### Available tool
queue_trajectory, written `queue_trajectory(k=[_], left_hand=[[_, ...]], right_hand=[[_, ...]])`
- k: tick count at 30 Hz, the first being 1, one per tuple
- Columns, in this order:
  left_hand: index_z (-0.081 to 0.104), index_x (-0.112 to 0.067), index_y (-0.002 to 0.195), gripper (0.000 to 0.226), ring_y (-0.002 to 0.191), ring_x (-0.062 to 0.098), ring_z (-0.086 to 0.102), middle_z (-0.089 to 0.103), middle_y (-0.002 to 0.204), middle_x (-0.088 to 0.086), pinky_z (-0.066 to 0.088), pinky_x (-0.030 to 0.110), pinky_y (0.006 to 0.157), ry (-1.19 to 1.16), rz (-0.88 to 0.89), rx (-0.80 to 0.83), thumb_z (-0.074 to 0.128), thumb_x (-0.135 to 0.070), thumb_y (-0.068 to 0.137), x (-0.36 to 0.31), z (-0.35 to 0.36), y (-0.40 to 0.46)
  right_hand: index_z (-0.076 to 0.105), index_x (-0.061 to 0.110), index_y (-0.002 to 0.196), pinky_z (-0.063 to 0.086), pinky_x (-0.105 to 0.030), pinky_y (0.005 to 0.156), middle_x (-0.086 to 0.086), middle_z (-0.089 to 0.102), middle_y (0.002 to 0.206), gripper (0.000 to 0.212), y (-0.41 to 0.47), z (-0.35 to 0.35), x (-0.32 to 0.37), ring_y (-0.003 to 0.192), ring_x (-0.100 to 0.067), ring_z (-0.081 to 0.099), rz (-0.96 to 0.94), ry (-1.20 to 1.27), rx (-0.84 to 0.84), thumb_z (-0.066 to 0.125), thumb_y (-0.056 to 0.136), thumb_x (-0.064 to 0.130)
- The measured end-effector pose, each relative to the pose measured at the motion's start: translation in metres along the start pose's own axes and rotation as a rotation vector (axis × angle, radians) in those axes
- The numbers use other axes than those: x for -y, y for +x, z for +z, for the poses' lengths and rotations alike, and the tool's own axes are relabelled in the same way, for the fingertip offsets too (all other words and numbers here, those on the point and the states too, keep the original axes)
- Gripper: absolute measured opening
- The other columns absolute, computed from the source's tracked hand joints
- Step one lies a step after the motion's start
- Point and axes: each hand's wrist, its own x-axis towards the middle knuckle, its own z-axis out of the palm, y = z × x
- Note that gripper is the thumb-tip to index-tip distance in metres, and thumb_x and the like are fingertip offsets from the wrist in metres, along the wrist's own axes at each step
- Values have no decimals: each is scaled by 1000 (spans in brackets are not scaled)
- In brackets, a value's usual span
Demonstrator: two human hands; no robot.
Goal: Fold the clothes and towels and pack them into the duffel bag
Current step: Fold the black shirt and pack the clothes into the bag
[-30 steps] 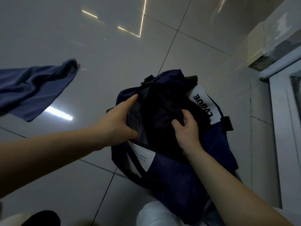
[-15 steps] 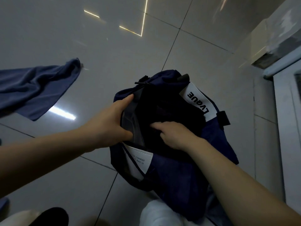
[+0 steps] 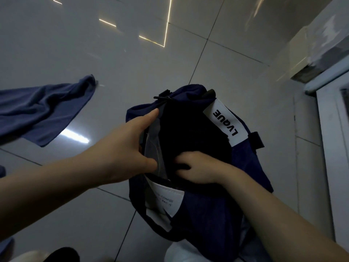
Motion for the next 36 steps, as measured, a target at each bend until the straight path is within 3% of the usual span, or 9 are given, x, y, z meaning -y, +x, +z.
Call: queue_trajectory(k=[4,6,9,11,14,19,24,31,36], left_hand=[[14,-44,150,99,108,9,59,44,142,-11,52,27,82,-69,9,15,70,-7,77,11,23,27],[9,-36,152,95,122,8,46,34,150,-11,42,21,89,-24,2,23,70,-14,82,26,40,48],[7,-28,154,92,136,17,36,26,156,-3,35,25,103,64,-19,9,68,-24,85,48,56,73],[10,-25,154,90,138,20,33,24,156,0,31,29,108,103,-22,-34,69,-28,85,57,63,82],[22,-24,150,86,133,26,34,18,154,1,40,37,101,346,31,-191,71,-40,81,54,66,80],[53,-19,131,78,121,31,42,49,137,9,44,49,92,804,592,-442,81,-46,64,41,58,95],[13,-30,152,79,138,25,30,23,156,3,26,42,107,970,345,-167,56,-50,89,25,74,127],[68,-19,95,24,71,27,60,64,78,2,23,37,74,1080,564,-510,62,-16,72,22,68,152],[64,-15,110,47,91,31,54,65,104,9,27,40,76,1154,680,-612,76,-21,65,27,68,154]], right_hand=[[65,15,120,46,-42,98,-7,59,127,36,-25,-17,-24,116,-27,55,-45,-185,-714,59,85,13],[64,16,121,40,-58,100,-15,52,135,48,-28,-26,-41,125,-37,47,53,-474,-831,72,74,25],[30,26,148,21,-60,110,-17,21,155,93,-25,-46,-60,142,-38,21,412,-478,-715,79,71,43],[17,27,151,34,-49,103,-14,28,152,98,-21,-60,-70,135,-36,33,564,-198,-698,73,75,53],[36,19,140,40,-37,78,-16,54,131,67,-18,-71,-85,114,-36,54,664,-35,-554,61,87,51],[58,5,110,35,-35,68,-24,61,112,31,-18,-80,-95,99,-40,58,567,-155,-647,50,97,33],[59,6,100,35,-34,67,-24,62,105,23,-38,-119,-103,94,-40,57,587,-220,-684,52,95,27],[49,17,85,34,-34,66,-21,61,101,15,-42,-133,-102,82,-33,50,568,-244,-653,51,94,28],[55,14,91,33,-33,65,-21,60,101,17,-39,-132,-100,81,-31,48,532,-277,-662,52,95,30]])
